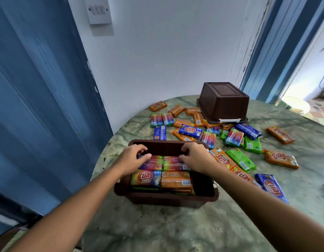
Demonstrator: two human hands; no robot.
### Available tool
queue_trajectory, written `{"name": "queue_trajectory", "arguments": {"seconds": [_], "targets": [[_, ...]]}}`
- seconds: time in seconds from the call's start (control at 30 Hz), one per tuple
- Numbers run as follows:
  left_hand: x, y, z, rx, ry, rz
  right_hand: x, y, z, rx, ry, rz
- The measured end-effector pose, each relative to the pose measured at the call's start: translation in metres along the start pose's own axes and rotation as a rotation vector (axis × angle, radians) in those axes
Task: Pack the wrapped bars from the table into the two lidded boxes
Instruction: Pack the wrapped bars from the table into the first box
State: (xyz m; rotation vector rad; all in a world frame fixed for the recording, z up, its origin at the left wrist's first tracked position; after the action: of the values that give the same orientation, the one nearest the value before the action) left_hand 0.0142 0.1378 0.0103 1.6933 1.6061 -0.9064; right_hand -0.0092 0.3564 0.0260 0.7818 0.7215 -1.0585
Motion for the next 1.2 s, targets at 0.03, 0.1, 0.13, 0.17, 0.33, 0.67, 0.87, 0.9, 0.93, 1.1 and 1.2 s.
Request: {"name": "queue_trajectory", "arguments": {"seconds": [0.03,0.1,0.13,0.17,0.33,0.67,0.87,0.9,0.93,1.1,1.2], "targets": [[-0.020,0.009,0.001,0.006,0.036,-0.175,-0.023,0.003,0.001,-0.016,-0.037,-0.094],[-0.044,0.026,0.010,-0.063,0.052,-0.407,-0.057,0.008,-0.011,0.004,-0.087,-0.280],[-0.043,0.029,0.028,-0.159,0.081,-0.428,-0.063,0.010,-0.023,0.042,-0.071,-0.340],[-0.037,0.029,0.047,-0.288,0.135,-0.391,-0.063,0.011,-0.037,0.100,-0.043,-0.357],[0.023,0.031,0.097,-0.756,0.842,0.030,0.000,0.009,-0.115,0.456,-0.385,-0.118],[-0.008,-0.057,0.118,-0.537,0.792,0.021,0.019,-0.017,-0.081,0.601,-0.850,-0.293],[-0.014,-0.080,0.136,-0.524,0.748,0.160,0.024,-0.041,-0.072,0.592,-0.681,-0.268],[-0.018,-0.085,0.140,-0.496,0.698,0.190,0.015,-0.042,-0.071,0.562,-0.528,-0.253],[-0.023,-0.093,0.145,-0.457,0.610,0.194,0.004,-0.041,-0.067,0.537,-0.352,-0.240],[-0.071,-0.179,0.129,-0.141,0.085,0.001,-0.047,-0.081,-0.035,0.387,0.057,-0.384],[-0.061,-0.229,0.073,0.253,-0.206,0.086,-0.050,-0.131,0.010,0.197,0.008,-0.391]]}}
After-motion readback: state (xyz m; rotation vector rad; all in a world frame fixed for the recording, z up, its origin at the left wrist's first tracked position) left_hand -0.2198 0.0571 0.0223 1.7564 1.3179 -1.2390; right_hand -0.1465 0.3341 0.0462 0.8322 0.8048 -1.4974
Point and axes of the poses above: each hand's wrist, its own y-axis away from the middle knuckle, its own x-axis out of the palm, z = x × y, the point moved 8 cm from there along -y, towards the middle knuckle, and after that the axes turned 2 degrees about z, right-handed, at the moved point
